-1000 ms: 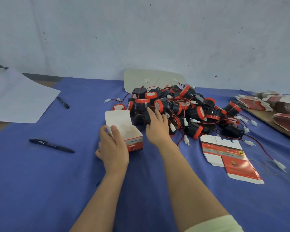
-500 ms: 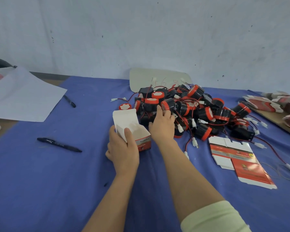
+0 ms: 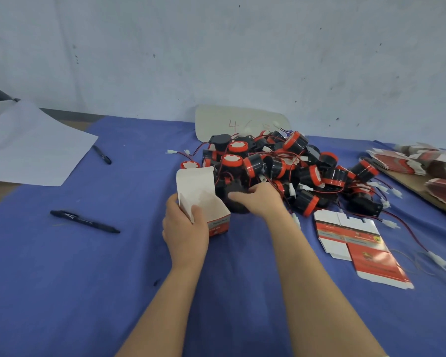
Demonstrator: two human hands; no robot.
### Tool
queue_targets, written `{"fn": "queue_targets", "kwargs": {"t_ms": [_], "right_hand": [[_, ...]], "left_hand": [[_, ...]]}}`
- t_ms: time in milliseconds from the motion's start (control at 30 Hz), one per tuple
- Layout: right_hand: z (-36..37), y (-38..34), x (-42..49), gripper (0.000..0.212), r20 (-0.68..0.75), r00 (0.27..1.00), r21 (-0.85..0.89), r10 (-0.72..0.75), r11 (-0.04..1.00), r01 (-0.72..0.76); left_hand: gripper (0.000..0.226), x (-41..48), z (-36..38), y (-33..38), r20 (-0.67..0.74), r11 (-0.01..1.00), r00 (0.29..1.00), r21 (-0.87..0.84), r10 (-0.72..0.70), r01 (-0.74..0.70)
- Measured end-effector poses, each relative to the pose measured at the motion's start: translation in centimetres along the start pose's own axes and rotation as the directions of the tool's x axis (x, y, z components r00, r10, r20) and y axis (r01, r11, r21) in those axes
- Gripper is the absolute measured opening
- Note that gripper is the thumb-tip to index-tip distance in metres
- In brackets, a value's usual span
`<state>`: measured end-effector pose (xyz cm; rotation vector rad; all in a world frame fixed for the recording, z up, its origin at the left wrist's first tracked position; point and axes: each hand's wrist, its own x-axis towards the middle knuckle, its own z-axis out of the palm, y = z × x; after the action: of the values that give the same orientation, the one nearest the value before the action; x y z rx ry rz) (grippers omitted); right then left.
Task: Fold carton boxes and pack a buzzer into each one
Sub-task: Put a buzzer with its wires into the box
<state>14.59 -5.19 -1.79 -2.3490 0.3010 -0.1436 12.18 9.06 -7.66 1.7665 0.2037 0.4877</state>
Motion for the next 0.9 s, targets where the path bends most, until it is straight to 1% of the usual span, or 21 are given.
{"fn": "queue_targets", "kwargs": {"t_ms": [33, 100, 133, 167, 200, 267, 367, 400, 433, 467, 500, 533, 567, 600, 633, 667, 700, 733, 767, 833, 900], "right_hand": [[-0.9, 0.2, -0.8, 0.029, -0.003, 0.999, 0.16, -0.032, 0.987, 0.032], [-2.3, 0.5, -2.5, 0.012, -0.117, 0.987, 0.464, -0.114, 0.872, 0.156], [-2.7, 0.7, -3.2, 0.014, -0.18, 0.974, 0.58, -0.139, 0.785, 0.219], [-3.0, 0.9, -3.8, 0.02, -0.221, 0.964, 0.679, -0.149, 0.686, 0.262], [-3.0, 1.2, -4.1, 0.026, -0.25, 0.956, 0.751, -0.153, 0.593, 0.291], [-2.7, 1.6, -4.5, 0.032, -0.246, 0.962, 0.858, -0.119, 0.435, 0.273], [-1.7, 1.7, -4.6, 0.034, -0.154, 0.982, 0.964, -0.112, 0.201, 0.174], [-1.3, 1.6, -4.6, 0.032, -0.125, 0.985, 0.977, -0.12, 0.16, 0.143], [-0.8, 1.4, -4.6, 0.031, -0.108, 0.988, 0.975, -0.109, 0.181, 0.127], [-0.5, 1.0, -4.8, 0.034, -0.123, 0.988, 0.958, -0.088, 0.249, 0.142], [-0.2, 0.8, -5.0, 0.039, -0.166, 0.983, 0.929, -0.077, 0.321, 0.182], [-0.1, 0.7, -5.0, 0.037, -0.197, 0.975, 0.909, -0.103, 0.354, 0.221], [0.1, 0.6, -5.1, 0.03, -0.2, 0.967, 0.909, -0.16, 0.339, 0.244], [0.2, 0.4, -5.2, 0.023, -0.175, 0.956, 0.923, -0.234, 0.298, 0.243], [0.3, 0.2, -5.4, 0.022, -0.149, 0.941, 0.929, -0.305, 0.283, 0.238], [0.4, 0.0, -5.6, 0.031, -0.127, 0.923, 0.917, -0.364, 0.312, 0.249], [0.6, -0.2, -5.8, 0.04, -0.112, 0.908, 0.884, -0.403, 0.377, 0.277], [1.0, -0.2, -5.8, 0.046, -0.105, 0.899, 0.85, -0.425, 0.431, 0.303], [1.4, -0.2, -5.8, 0.05, -0.092, 0.898, 0.839, -0.43, 0.452, 0.303], [2.2, -0.6, -6.2, 0.051, -0.042, 0.91, 0.877, -0.413, 0.42, 0.231], [2.9, -0.7, -6.3, 0.042, -0.039, 0.925, 0.904, -0.377, 0.382, 0.194]], "left_hand": [[0.03, 0.0, 0.0, 0.0, 0.003, 1.0, 1.0, 0.0, 0.01, -0.01], [0.027, -0.1, 0.2, 0.0, 0.017, 0.999, 0.999, 0.004, 0.036, -0.036], [0.026, -0.2, 0.3, 0.1, 0.032, 0.999, 0.998, 0.009, 0.051, -0.052], [0.025, -0.3, 0.4, 0.2, 0.054, 0.998, 0.996, 0.014, 0.066, -0.067], [0.024, -0.4, 0.5, 0.2, 0.081, 0.997, 0.994, 0.016, 0.079, -0.081], [0.021, -0.6, 0.7, 0.2, 0.132, 0.995, 0.987, 0.015, 0.096, -0.099], [0.018, -0.8, 0.9, 0.1, 0.186, 0.994, 0.977, 0.015, 0.108, -0.113], [0.019, -0.9, 1.0, 0.1, 0.202, 0.994, 0.974, 0.012, 0.105, -0.11], [0.021, -0.9, 1.0, 0.1, 0.216, 0.994, 0.971, 0.01, 0.101, -0.106], [0.023, -0.9, 1.1, 0.0, 0.229, 0.995, 0.969, 0.012, 0.098, -0.104], [0.026, -0.8, 1.1, -0.1, 0.239, 0.994, 0.966, 0.02, 0.097, -0.105], [0.028, -0.8, 1.2, -0.2, 0.248, 0.994, 0.964, 0.028, 0.097, -0.107], [0.03, -0.8, 1.2, -0.2, 0.254, 0.994, 0.962, 0.031, 0.098, -0.109], [0.031, -0.7, 1.3, -0.3, 0.257, 0.993, 0.961, 0.029, 0.1, -0.111], [0.031, -0.8, 1.3, -0.3, 0.254, 0.993, 0.961, 0.024, 0.108, -0.118], [0.03, -0.8, 1.3, -0.4, 0.247, 0.992, 0.962, 0.019, 0.116, -0.124], [0.029, -0.8, 1.2, -0.4, 0.241, 0.991, 0.963, 0.013, 0.124, -0.13], [0.027, -0.8, 1.2, -0.4, 0.237, 0.991, 0.963, 0.005, 0.127, -0.132], [0.024, -0.8, 1.1, -0.4, 0.236, 0.992, 0.964, -0.002, 0.126, -0.129], [0.02, -0.6, 1.1, -0.6, 0.239, 0.994, 0.964, -0.017, 0.113, -0.112], [0.015, -0.6, 1.2, -0.7, 0.241, 0.994, 0.964, -0.024, 0.11, -0.107]]}}
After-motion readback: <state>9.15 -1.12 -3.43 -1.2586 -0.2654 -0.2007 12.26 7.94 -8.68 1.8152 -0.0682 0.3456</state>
